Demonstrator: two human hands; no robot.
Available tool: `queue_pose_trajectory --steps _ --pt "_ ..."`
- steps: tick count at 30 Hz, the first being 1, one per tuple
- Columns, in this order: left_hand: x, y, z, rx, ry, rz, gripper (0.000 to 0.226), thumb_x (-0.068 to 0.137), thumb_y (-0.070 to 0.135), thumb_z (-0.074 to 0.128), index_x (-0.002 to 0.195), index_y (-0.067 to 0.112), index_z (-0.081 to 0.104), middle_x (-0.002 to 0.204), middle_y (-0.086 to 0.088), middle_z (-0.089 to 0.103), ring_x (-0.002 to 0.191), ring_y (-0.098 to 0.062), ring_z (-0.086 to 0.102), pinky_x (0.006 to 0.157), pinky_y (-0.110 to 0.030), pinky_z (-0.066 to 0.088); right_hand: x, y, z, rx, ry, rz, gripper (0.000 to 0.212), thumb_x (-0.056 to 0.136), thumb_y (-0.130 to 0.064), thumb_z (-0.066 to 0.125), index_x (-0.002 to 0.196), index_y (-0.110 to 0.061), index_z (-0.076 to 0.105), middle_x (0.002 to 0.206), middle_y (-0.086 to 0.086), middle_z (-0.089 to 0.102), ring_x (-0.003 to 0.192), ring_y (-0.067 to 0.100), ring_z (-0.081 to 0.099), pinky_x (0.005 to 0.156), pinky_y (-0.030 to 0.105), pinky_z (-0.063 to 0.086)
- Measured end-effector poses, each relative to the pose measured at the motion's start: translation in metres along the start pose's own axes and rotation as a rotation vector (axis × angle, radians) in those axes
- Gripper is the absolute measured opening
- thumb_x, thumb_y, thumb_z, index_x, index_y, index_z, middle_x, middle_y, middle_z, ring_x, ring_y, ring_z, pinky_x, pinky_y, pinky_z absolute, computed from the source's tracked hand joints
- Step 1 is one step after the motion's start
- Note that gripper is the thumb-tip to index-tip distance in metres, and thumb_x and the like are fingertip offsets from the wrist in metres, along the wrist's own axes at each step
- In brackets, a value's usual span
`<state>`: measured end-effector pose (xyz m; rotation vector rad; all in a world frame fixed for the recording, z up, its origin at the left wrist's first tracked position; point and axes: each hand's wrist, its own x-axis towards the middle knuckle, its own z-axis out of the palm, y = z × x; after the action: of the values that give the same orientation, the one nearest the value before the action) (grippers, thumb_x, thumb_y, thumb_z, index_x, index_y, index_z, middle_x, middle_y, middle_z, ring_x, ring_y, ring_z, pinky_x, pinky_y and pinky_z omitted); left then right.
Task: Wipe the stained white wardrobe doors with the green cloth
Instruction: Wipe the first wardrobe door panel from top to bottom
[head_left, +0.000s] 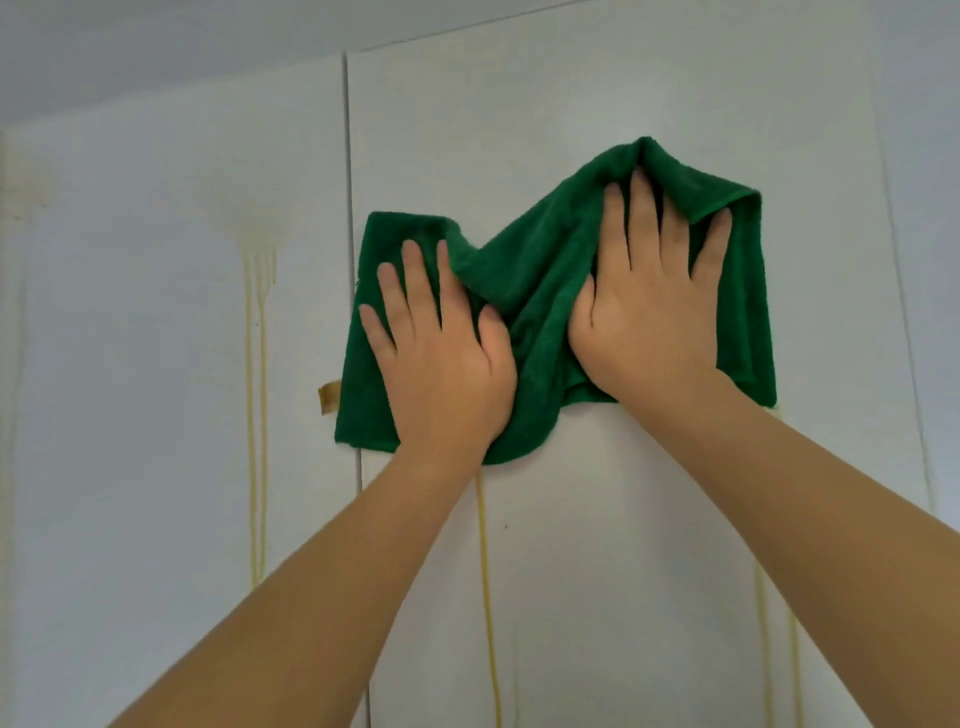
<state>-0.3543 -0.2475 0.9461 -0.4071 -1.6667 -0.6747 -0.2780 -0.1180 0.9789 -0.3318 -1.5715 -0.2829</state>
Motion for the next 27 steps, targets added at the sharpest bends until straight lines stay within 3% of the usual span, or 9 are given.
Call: queue_pose_trajectory --steps 2,5,10,15,18,21,24,27 --pt "0.009 -0.008 -0.003 0.015 -0.044 0.089 0.066 0.096 0.04 0.022 0.155 0.013 0.032 0.169 -0.01 0.008 0.156 -0.032 0.003 0.125 -0.057 0.001 -0.007 -0.005 -0.001 0.015 -0.01 -0.006 0.064 0.099 -0.038 0.019 0.156 -0.007 0.022 0.162 0.013 0.02 0.148 0.034 0.02 0.118 0.064 0.006" --pt "0.049 -0.014 -0.008 0.004 -0.041 0.159 0.062 0.102 0.041 0.026 0.161 0.022 0.017 0.17 -0.006 0.005 0.156 -0.029 0.0 0.125 -0.055 0.001 -0.022 -0.008 -0.001 0.008 -0.048 -0.011 0.066 0.099 -0.04 0.021 0.156 -0.007 0.021 0.163 0.014 0.018 0.148 0.034 0.019 0.118 0.063 0.006" --pt "0.014 -0.009 0.001 -0.044 0.041 -0.072 0.062 0.104 0.041 0.023 0.161 0.02 0.017 0.169 -0.007 0.01 0.156 -0.029 0.005 0.125 -0.054 0.003 -0.05 -0.013 0.002 0.013 -0.055 -0.031 0.066 0.098 -0.039 0.022 0.156 -0.007 0.022 0.163 0.013 0.019 0.148 0.034 0.021 0.118 0.063 0.006" --pt "-0.026 -0.018 0.003 -0.047 -0.004 0.009 0.063 0.102 0.037 0.029 0.16 0.015 0.019 0.169 -0.01 0.012 0.156 -0.033 0.006 0.125 -0.055 0.003 -0.081 -0.022 0.0 0.044 -0.093 -0.052 0.066 0.099 -0.043 0.025 0.156 -0.009 0.023 0.163 0.01 0.02 0.147 0.033 0.023 0.119 0.061 0.004" --pt "-0.023 -0.014 0.002 -0.011 -0.005 -0.041 0.062 0.102 0.037 0.027 0.16 0.014 0.02 0.169 -0.01 0.009 0.156 -0.033 0.004 0.125 -0.057 0.003 -0.062 0.009 -0.004 0.046 -0.127 -0.112 0.065 0.098 -0.044 0.028 0.157 -0.015 0.023 0.164 0.006 0.019 0.148 0.028 0.023 0.12 0.059 0.004" --pt "-0.019 0.016 0.004 -0.02 -0.018 -0.144 0.067 0.102 0.039 0.024 0.162 0.012 0.009 0.169 -0.015 0.002 0.155 -0.036 -0.002 0.123 -0.06 -0.002 -0.025 0.059 -0.012 0.039 -0.058 0.05 0.061 0.099 -0.04 0.027 0.156 -0.019 0.024 0.164 0.003 0.02 0.148 0.026 0.021 0.12 0.058 0.005" --pt "-0.01 0.044 0.006 -0.04 -0.002 -0.143 0.07 0.101 0.04 0.025 0.162 0.012 0.006 0.169 -0.015 0.001 0.155 -0.036 -0.002 0.123 -0.061 -0.003 -0.041 0.056 -0.012 0.021 -0.023 0.17 0.063 0.099 -0.038 0.024 0.158 -0.015 0.019 0.165 0.007 0.014 0.15 0.03 0.012 0.12 0.057 0.005" --pt "-0.01 0.047 0.01 -0.009 0.028 -0.116 0.069 0.1 0.04 0.024 0.162 0.013 0.01 0.169 -0.014 0.005 0.156 -0.035 0.002 0.123 -0.06 0.0 -0.087 0.041 -0.008 0.007 -0.066 0.061 0.063 0.1 -0.038 0.027 0.156 -0.009 0.024 0.163 0.012 0.018 0.149 0.034 0.017 0.12 0.058 0.007"
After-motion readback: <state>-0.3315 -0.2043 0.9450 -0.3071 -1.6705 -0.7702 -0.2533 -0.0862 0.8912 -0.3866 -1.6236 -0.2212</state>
